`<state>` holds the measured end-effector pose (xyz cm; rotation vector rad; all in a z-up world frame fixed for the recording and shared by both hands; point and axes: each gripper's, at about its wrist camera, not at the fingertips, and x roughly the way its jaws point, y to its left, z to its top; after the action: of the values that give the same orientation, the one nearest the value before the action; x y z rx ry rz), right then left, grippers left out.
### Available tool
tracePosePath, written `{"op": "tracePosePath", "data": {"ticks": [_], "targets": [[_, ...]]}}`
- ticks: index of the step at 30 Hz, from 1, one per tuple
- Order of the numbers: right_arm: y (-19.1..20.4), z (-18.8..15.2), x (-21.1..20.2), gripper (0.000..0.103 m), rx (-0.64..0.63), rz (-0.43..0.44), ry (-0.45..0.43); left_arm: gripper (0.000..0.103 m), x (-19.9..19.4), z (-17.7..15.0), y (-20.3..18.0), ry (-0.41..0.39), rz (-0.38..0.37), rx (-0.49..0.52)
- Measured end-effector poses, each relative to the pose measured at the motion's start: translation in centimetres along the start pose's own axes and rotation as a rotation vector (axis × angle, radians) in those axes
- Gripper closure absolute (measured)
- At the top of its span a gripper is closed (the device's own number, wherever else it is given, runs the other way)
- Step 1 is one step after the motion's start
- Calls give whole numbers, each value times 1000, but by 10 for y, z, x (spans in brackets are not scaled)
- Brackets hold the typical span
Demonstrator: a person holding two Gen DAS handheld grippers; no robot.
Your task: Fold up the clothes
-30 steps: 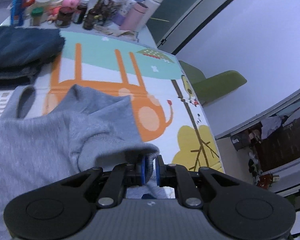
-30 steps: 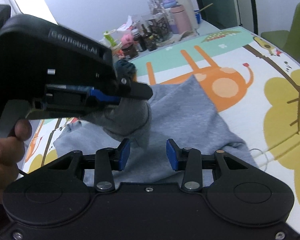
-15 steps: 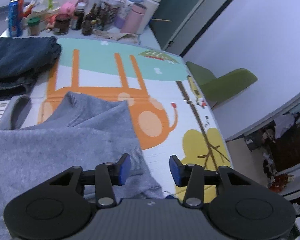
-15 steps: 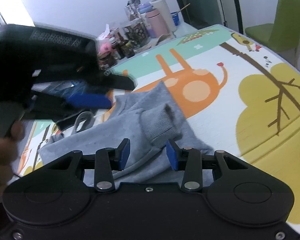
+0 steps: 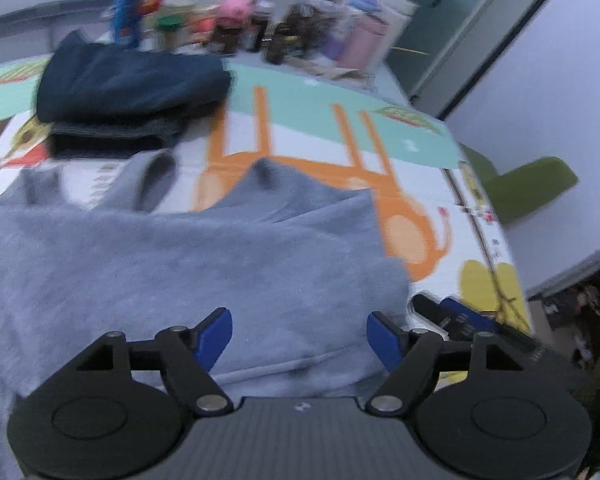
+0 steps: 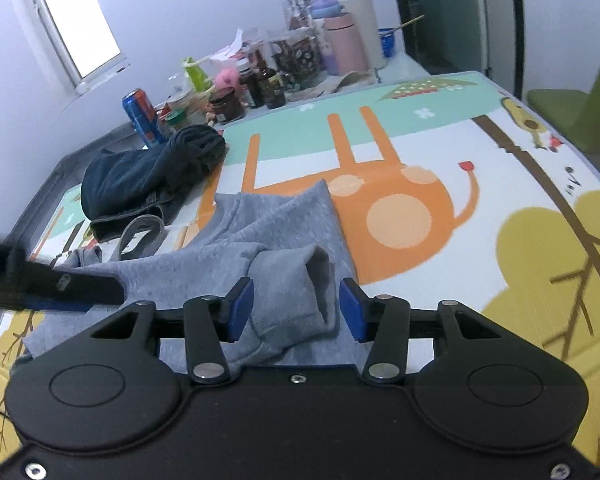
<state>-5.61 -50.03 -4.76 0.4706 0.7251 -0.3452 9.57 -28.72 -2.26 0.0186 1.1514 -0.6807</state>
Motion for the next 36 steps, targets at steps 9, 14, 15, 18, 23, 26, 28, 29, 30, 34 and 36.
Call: {"op": "tracePosePath", "data": {"ticks": [9, 14, 15, 18, 23, 26, 28, 29, 30, 34, 36], "targets": [[0, 6, 48, 58, -50, 57, 78, 26, -7, -55, 66, -11, 71, -52], [-2, 6, 64, 62, -37, 108, 111, 26, -15, -79, 96, -60, 96, -101], [-1, 6, 66, 65, -37, 120, 115, 26, -17, -82, 101, -73, 101, -113], [5, 7, 65, 89, -49, 155, 113, 23, -24, -89, 113, -105, 107, -140], [14, 17, 53, 97, -47, 192, 81, 22, -34, -91, 126, -150, 117, -138], [12, 28, 40, 98, -19, 189, 40, 22, -36, -88, 132, -166, 134, -137], [9, 36, 33, 98, 6, 170, 20, 22, -37, -84, 136, -175, 156, -120], [7, 40, 30, 98, 21, 163, 13, 22, -38, -82, 137, -179, 164, -96], [4, 42, 27, 98, 36, 157, 3, 22, -39, -80, 138, -179, 175, -64], [-7, 48, 18, 98, 67, 98, -28, 21, -42, -75, 135, -168, 233, 134], [-13, 48, 16, 98, 83, 59, -32, 21, -44, -75, 133, -169, 272, 229]]}}
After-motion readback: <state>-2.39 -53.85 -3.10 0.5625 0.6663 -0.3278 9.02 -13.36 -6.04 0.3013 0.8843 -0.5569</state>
